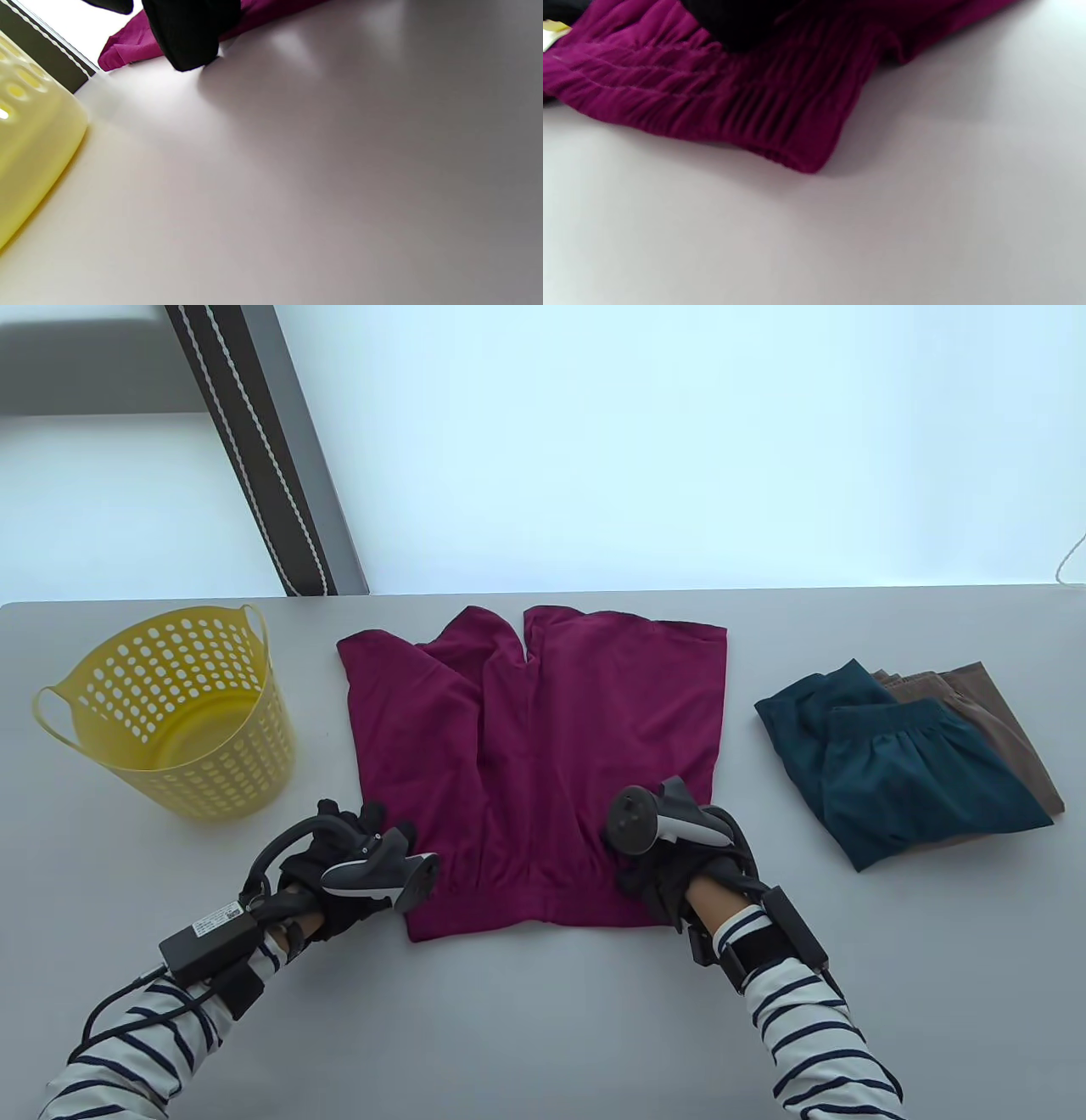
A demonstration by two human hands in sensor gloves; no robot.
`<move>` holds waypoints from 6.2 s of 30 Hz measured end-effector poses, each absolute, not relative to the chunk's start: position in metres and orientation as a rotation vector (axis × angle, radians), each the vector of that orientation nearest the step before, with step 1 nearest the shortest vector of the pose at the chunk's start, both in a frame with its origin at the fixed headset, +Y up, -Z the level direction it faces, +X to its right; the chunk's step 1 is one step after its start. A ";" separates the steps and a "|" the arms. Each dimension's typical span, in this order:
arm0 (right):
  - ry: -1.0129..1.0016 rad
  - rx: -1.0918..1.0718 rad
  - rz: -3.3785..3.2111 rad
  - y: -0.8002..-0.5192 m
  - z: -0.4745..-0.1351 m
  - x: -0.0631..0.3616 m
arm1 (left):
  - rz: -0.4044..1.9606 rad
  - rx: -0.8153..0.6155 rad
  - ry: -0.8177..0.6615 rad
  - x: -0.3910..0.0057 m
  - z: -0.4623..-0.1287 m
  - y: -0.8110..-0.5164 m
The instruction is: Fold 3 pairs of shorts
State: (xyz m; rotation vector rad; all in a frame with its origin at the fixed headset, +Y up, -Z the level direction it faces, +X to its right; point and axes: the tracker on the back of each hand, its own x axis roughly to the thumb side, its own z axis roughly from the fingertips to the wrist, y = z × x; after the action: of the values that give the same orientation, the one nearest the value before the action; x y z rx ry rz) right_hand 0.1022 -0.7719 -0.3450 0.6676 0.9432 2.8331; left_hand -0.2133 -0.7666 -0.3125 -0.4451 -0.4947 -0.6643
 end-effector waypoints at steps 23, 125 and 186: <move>0.806 0.621 2.833 -0.754 -0.294 0.094 | -0.616 -0.247 -0.538 -0.217 -0.264 -0.747; 0.286 0.936 3.404 -0.753 -0.228 0.130 | -0.549 -0.309 -0.466 -0.260 -0.264 -0.716; 0.594 0.290 3.103 -0.685 -0.263 0.183 | -0.109 -0.121 -0.589 -0.271 -0.235 -0.674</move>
State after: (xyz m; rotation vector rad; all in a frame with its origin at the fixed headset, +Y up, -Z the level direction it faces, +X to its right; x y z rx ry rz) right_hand 0.1834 -0.6848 -0.2629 0.2904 0.5942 3.1031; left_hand -0.2708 -0.6745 -0.2347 -0.1207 -0.5886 -0.1094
